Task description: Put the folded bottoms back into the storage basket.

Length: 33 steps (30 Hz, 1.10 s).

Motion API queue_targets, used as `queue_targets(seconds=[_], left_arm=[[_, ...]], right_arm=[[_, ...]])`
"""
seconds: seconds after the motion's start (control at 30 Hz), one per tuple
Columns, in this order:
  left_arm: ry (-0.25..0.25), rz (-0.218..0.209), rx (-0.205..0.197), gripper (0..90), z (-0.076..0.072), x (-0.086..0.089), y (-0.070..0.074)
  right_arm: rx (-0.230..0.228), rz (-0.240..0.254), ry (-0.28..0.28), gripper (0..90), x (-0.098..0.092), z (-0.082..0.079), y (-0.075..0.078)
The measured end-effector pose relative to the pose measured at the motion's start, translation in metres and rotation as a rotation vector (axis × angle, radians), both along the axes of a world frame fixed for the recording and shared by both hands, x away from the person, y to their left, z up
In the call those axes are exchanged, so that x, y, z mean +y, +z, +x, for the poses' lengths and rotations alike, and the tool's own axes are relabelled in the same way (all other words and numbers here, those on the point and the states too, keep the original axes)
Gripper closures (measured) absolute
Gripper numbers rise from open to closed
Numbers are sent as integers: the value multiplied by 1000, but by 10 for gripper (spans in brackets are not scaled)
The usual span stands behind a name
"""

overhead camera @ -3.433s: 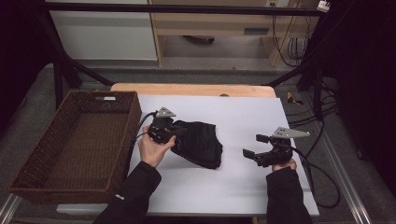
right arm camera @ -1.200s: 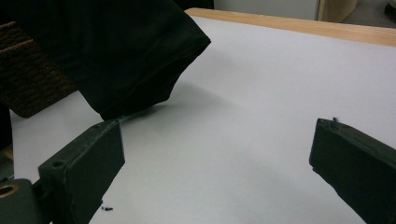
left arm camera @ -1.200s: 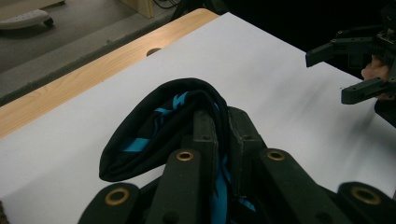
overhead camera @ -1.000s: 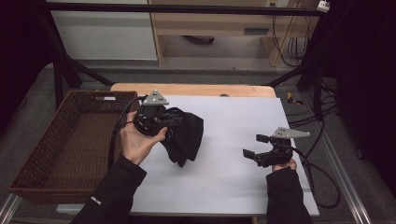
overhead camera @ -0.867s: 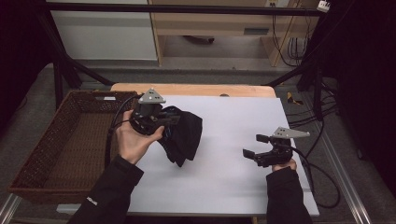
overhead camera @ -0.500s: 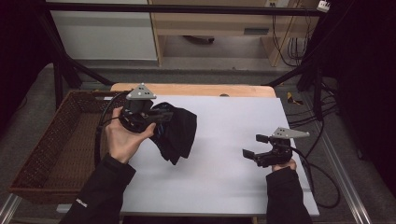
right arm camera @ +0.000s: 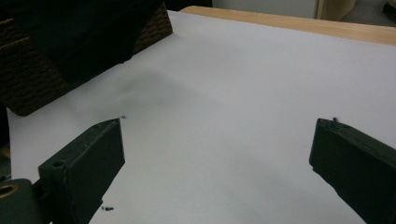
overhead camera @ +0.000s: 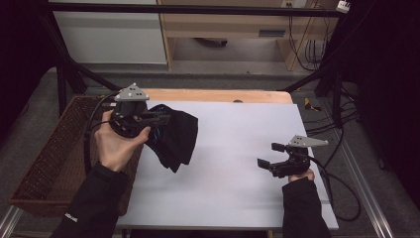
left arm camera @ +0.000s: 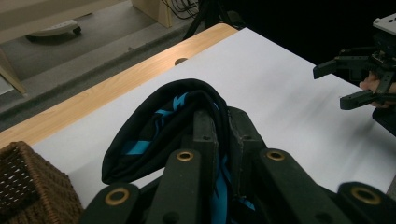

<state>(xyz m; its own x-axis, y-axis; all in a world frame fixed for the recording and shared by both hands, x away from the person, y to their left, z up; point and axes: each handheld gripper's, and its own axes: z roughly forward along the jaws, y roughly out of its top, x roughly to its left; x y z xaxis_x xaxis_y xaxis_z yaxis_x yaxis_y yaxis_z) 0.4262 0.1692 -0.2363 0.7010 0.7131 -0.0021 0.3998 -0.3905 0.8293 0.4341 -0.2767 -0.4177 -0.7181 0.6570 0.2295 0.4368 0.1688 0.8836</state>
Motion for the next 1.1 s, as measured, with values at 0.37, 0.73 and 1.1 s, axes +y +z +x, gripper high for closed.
queue_targets(seconds=[0.37, 0.73, 1.1], left_arm=[[12, -2, -10, 833, -2, 14, 10], [25, -10, -17, 834, -4, 25, 18], [37, 2, -24, 834, -5, 33, 27]], right_arm=[[0, -3, 0, 34, 0, 0, 0], [0, -5, 0, 34, 0, 0, 0], [1, -5, 1, 34, 0, 0, 0]])
